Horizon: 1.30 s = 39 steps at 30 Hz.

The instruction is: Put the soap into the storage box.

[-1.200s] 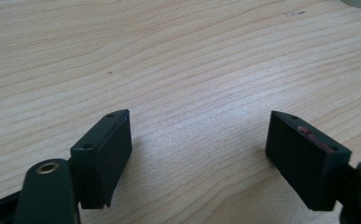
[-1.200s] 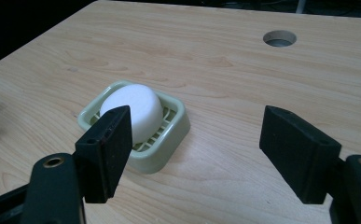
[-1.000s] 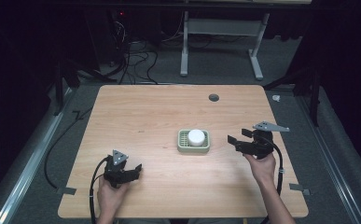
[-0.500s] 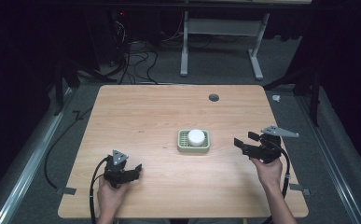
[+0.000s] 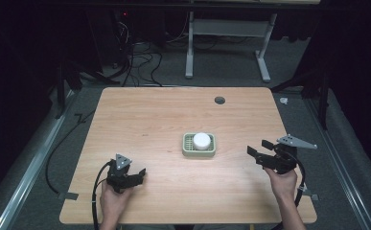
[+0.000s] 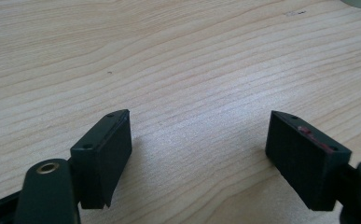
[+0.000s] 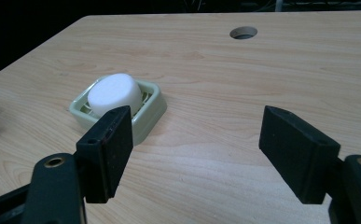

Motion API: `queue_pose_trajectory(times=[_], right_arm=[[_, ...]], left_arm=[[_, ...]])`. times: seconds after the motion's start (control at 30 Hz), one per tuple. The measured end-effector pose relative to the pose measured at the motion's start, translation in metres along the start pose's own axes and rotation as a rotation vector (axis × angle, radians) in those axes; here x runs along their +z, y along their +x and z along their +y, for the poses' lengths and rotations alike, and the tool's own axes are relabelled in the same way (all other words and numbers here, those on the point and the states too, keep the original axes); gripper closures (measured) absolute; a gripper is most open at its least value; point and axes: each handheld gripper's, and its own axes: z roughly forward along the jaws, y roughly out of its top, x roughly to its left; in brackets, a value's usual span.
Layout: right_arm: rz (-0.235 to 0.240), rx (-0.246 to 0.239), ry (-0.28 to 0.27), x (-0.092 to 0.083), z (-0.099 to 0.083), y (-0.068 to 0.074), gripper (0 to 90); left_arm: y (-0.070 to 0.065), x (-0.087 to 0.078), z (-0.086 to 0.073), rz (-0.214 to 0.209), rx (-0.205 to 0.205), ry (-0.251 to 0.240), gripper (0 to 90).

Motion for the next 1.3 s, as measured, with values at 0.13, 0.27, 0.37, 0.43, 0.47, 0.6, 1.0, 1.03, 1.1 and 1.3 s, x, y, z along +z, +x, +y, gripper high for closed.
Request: queue_pose_trajectory(times=[0.13,0.27,0.37,0.43,0.47,0.6,1.0,1.03,1.1,1.3], right_arm=[[-0.003,0.002,-0.001,-0.003,-0.004,-0.001,26.8],[-0.003,0.011,0.004,-0.004,-0.008,-0.003,26.8],[0.001,0.01,0.009,-0.003,-0.011,-0.003,26.9],[0.0,0.012,0.015,-0.003,-0.013,-0.003,26.9],[0.0,0.016,0.016,-0.003,-0.014,-0.003,26.9],[0.001,0.018,0.016,-0.003,-0.017,-0.003,26.9],[-0.011,0.033,0.038,-0.002,-0.032,-0.006,27.3],[-0.011,0.033,0.038,-0.002,-0.032,-0.006,27.3],[-0.016,0.032,0.042,-0.001,-0.035,-0.006,27.5],[-0.018,0.044,0.057,0.001,-0.042,-0.007,27.8]], left_arm=[[0.0,0.0,0.0,0.0,0.0,0.0,23.0],[0.0,0.0,0.0,0.001,0.0,0.0,23.0],[0.0,0.0,0.0,0.001,0.0,0.0,23.0],[0.0,0.0,0.0,0.0,0.0,0.0,23.0],[0.0,0.0,0.0,0.0,0.0,0.0,23.0],[0.0,0.0,0.0,0.001,0.0,0.0,23.0],[0.0,0.0,0.0,0.0,0.0,0.0,23.0],[0.0,0.0,0.0,0.001,0.0,0.0,23.0],[0.0,0.0,0.0,0.0,0.0,0.0,23.0],[0.0,0.0,0.0,0.0,0.0,0.0,23.0]])
